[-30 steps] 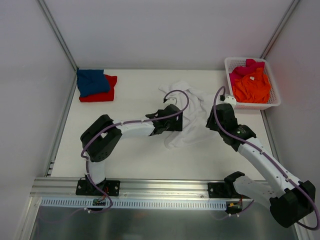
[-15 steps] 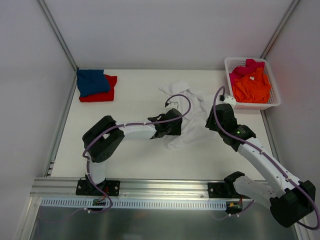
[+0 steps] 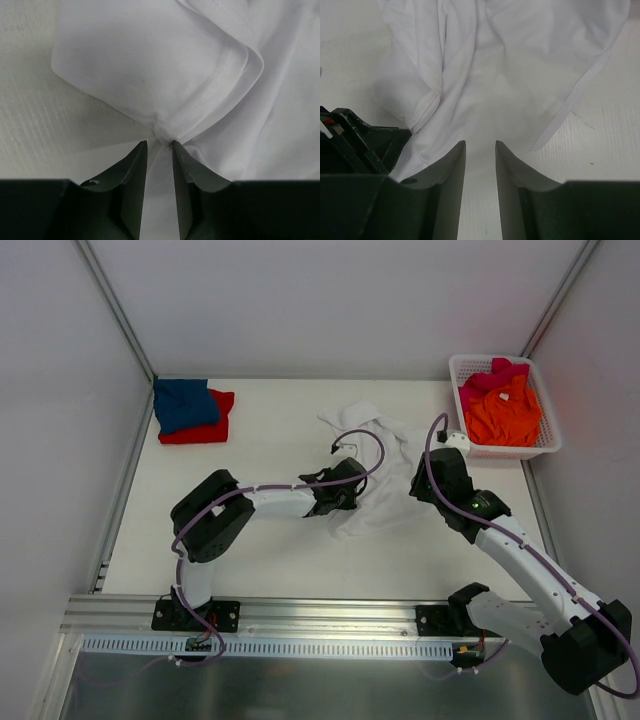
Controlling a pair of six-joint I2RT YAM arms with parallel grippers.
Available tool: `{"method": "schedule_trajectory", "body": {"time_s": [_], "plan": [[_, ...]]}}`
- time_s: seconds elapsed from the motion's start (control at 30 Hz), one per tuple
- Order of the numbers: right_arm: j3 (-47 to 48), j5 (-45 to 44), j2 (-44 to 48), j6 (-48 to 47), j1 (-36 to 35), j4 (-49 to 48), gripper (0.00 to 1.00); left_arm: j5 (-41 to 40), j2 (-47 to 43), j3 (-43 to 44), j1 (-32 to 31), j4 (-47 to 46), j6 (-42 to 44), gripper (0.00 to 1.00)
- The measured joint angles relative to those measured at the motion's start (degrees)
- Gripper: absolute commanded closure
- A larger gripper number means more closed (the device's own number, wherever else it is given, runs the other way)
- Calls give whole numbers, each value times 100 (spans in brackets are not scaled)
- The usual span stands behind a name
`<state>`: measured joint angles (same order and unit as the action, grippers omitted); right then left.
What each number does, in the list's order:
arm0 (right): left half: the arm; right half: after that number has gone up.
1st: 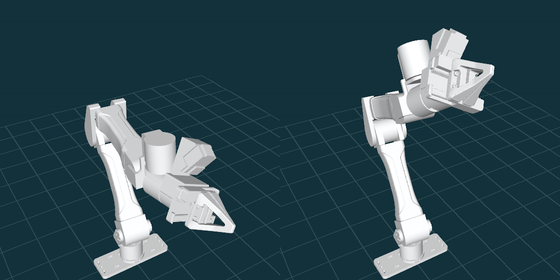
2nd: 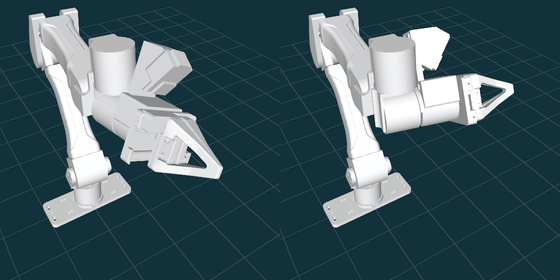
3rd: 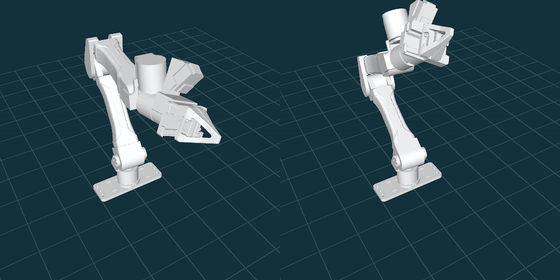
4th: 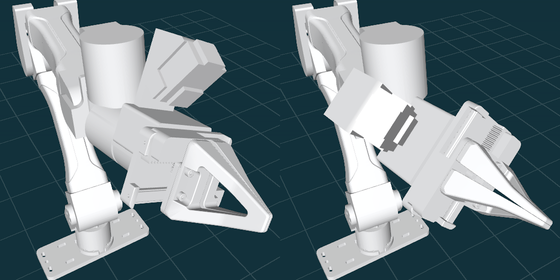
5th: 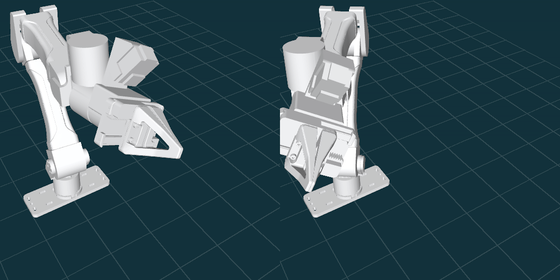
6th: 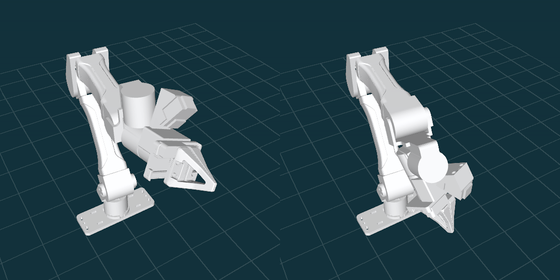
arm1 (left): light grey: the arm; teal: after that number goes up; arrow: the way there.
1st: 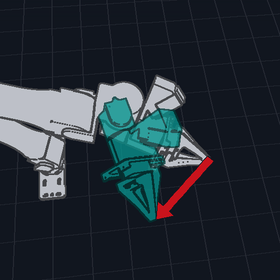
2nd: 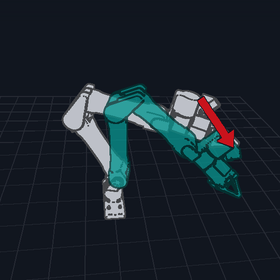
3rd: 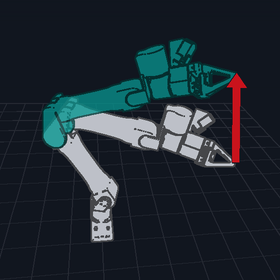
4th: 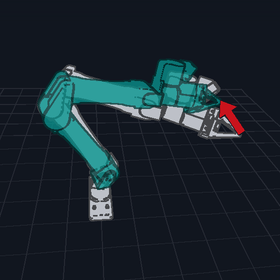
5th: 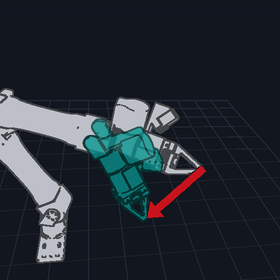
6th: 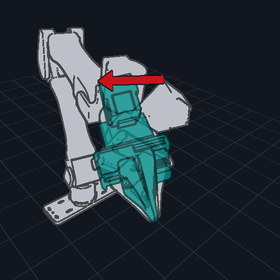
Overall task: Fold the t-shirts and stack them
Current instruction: Flatten the tshirt out
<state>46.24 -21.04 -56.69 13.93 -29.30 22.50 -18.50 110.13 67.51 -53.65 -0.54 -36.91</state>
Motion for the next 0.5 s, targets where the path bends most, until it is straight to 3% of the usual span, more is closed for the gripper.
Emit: {"method": "schedule_trajectory", "body": {"time_s": [0.27,0.33,0.5], "plan": [[0,-15,4,-2,-44,0,67,-39,114,157,0,17,33,91],[0,-15,4,-2,-66,0,67,-87,118,160,0,44,33,99],[-4,-13,4,2,-175,0,67,-195,118,160,9,96,44,100]]}}
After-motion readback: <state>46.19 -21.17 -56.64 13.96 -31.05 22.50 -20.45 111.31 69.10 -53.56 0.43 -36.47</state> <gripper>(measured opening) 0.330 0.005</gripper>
